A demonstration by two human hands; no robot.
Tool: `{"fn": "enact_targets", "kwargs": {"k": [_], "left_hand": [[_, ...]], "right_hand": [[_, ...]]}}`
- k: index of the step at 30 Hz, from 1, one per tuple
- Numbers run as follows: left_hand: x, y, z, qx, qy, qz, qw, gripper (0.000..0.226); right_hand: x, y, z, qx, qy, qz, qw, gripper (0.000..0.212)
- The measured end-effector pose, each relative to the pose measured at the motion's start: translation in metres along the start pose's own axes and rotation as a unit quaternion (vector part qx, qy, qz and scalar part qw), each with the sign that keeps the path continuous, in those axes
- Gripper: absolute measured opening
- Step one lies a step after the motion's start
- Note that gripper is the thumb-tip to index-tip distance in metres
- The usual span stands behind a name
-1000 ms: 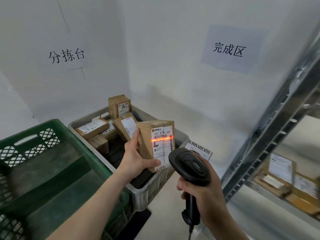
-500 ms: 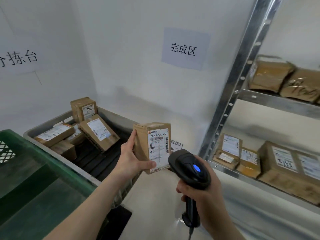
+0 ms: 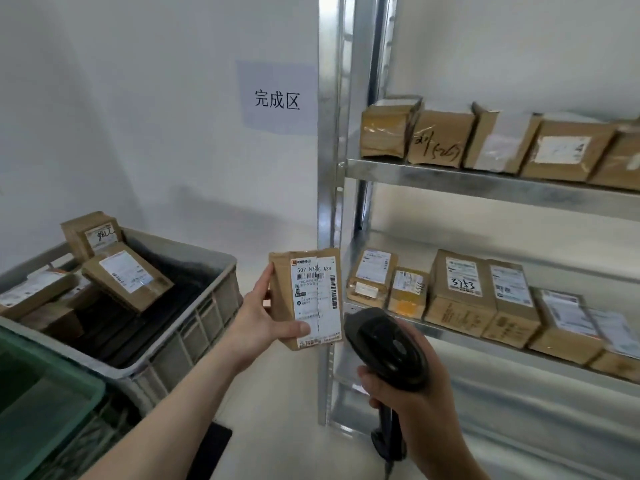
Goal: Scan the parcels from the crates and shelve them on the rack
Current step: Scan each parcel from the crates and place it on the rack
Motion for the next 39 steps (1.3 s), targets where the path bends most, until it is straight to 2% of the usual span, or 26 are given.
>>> {"fn": "enact_targets", "kwargs": {"k": [5,10,17,24,32,39], "left_hand": [[-0.002,-0.011,0.105,-0.111,-0.075,-0.099,0.986,0.097],[-0.002,-0.020,0.202,-0.165,-0.141,-0.150,0.965,0.103],[0.013,-0.024,0.296,-0.164,-0.189,-0.179,0.951,0.072],[0.037,-0.027,0.397,-0.137,-0.271,-0.197,0.932,0.045],[0.037,-0.016,0.486,-0.126,-0.359,-0.188,0.906,0.057],[0.039,-0.004,0.560,-0.141,-0.366,-0.187,0.901,0.053]], "right_hand": [[-0.006,-0.004,-0.082,0.014,0.042,-0.012,0.999,0.069],[-0.010,0.001,-0.156,0.016,0.092,-0.009,0.996,0.071],[-0.011,0.017,-0.232,0.027,0.186,0.034,0.982,0.078],[-0.009,0.014,-0.300,0.047,0.316,0.013,0.948,0.078],[-0.022,0.023,-0.367,0.065,0.397,0.031,0.915,0.072],[-0.027,0.043,-0.440,0.076,0.440,0.040,0.894,0.069]]}}
Point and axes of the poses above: each hand's wrist, its own x-axis towards the middle knuckle, its own z-axis out of the palm, y = z × x, the point moved 9 cm from there along x, towards the middle knuckle, and after that the axes turned 5 degrees about -x, right-handed, at the moved point
